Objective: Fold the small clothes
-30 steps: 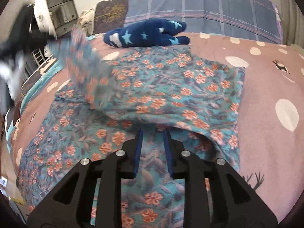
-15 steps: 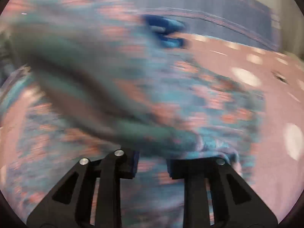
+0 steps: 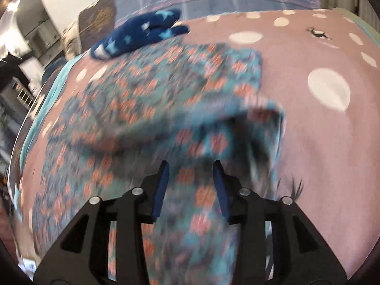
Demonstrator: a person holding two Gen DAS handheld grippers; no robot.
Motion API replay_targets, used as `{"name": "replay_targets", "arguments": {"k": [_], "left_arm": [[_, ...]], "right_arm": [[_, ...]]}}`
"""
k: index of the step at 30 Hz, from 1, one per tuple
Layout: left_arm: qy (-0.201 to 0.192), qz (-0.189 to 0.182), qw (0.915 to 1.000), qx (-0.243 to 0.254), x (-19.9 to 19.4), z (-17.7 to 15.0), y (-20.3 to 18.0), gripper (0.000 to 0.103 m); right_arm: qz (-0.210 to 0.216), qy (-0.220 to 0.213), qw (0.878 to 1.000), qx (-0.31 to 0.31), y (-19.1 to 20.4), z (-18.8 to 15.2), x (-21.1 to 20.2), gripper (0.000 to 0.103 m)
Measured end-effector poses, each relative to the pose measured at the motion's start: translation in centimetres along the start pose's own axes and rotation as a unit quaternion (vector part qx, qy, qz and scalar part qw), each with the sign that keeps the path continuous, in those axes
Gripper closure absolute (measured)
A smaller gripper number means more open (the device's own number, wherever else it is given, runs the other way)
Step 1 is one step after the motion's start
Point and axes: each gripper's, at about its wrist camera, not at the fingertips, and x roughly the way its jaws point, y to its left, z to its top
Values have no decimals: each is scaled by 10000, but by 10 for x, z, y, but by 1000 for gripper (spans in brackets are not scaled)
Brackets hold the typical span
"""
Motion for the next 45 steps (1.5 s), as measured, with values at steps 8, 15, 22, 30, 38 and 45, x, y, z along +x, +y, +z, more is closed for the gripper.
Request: {"name": "replay_targets", "arguments": {"k": [8, 15, 22, 30, 38, 45], "left_arm": [[1130, -267, 9931, -177, 83, -49, 7, 67], [393, -469, 9981, 98, 42, -29, -23, 101], [-1359, -446, 9894, 264, -86, 42, -25, 101], [-299, 215, 9988, -319, -13, -2, 39, 101], [-121, 1575, 9871, -276, 26, -25, 61, 94], [-657, 1431, 9860, 557, 0, -17, 9, 71]], "right_arm": [[111, -46, 9997, -205, 5, -16, -17, 64], [123, -270, 9993, -242, 5, -13, -27, 63], [406, -420, 9975, -389, 10, 2, -27, 62], [692, -68, 9960, -567, 42, 7, 5, 62], [633, 10, 9968, -495, 44, 9, 21, 63], [447, -70, 9971, -613, 44, 10, 25, 71]]}}
